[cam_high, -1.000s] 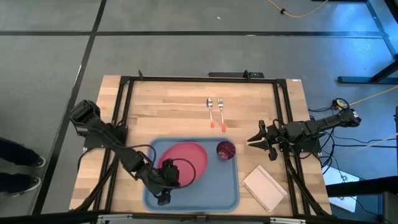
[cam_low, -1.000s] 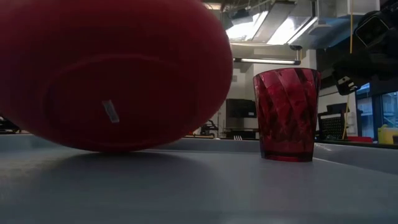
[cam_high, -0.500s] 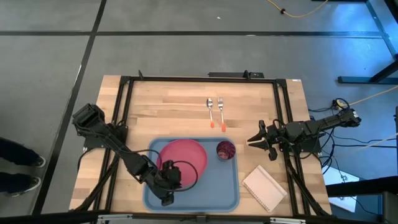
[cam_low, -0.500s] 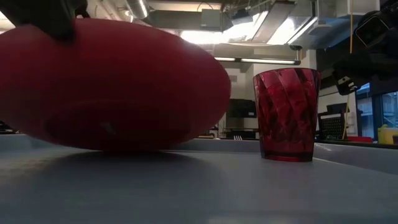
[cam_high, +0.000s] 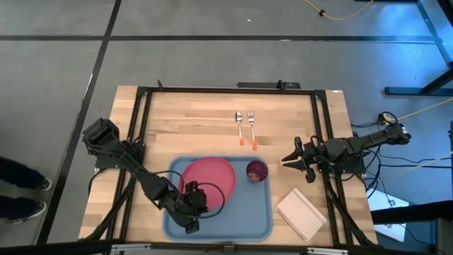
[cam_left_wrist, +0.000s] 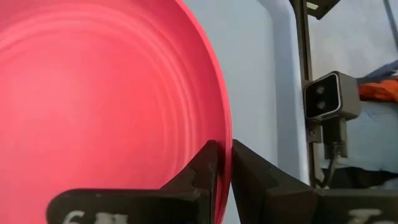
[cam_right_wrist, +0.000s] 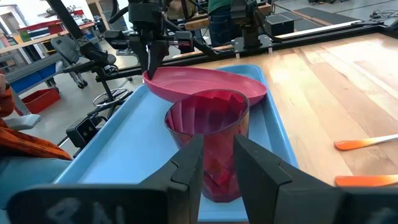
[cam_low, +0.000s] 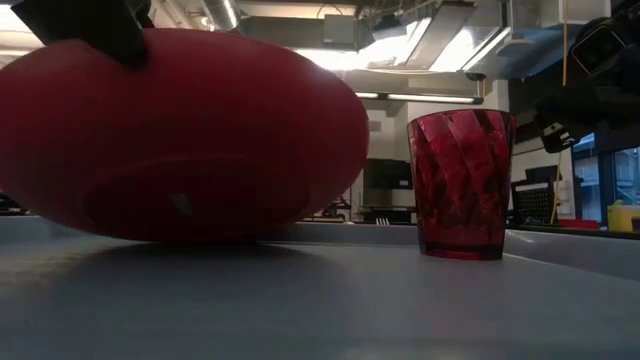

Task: Pick and place plate/cup/fork/spoon on tray
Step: Put the pink plate on the bottom left of the red cup

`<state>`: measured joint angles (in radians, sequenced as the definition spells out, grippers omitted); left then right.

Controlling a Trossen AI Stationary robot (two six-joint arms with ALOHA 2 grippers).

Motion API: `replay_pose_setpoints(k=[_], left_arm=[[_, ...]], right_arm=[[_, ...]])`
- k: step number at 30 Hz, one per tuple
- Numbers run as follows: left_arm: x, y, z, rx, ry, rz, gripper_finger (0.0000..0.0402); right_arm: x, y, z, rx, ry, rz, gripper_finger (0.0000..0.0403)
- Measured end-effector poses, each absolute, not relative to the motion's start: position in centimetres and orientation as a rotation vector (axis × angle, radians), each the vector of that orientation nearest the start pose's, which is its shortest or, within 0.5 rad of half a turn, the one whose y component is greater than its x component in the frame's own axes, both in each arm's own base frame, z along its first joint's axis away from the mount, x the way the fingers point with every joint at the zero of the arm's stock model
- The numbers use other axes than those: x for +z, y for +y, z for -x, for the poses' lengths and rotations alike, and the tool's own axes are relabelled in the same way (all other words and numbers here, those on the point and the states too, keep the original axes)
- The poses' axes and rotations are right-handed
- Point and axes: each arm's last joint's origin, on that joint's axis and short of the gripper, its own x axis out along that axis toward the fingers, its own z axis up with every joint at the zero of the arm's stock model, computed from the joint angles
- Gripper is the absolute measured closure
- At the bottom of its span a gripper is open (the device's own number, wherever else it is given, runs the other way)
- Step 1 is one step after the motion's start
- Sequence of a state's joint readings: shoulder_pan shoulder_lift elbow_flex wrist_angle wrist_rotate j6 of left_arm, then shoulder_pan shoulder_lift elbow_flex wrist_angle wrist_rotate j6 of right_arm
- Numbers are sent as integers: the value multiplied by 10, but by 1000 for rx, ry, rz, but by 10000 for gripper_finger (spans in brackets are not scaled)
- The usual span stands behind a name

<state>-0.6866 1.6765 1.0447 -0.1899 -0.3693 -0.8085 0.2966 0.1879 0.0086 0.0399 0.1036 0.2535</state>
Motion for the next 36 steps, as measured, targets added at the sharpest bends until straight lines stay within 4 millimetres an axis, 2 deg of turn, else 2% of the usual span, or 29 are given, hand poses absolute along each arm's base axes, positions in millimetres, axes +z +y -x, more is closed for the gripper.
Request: replay_pose_setpoints(k=[21,32,36], left_arm=[[201,-210,-274,32,760,386,364],[200,-210,-274,57,759,421,283],[202,-210,-275,57,739,428,271]], right_arm=[[155,29,-104,175,160,-224,311],[155,29,-104,175,160,-224,311],[155,29,-104,174,160,-225,311]])
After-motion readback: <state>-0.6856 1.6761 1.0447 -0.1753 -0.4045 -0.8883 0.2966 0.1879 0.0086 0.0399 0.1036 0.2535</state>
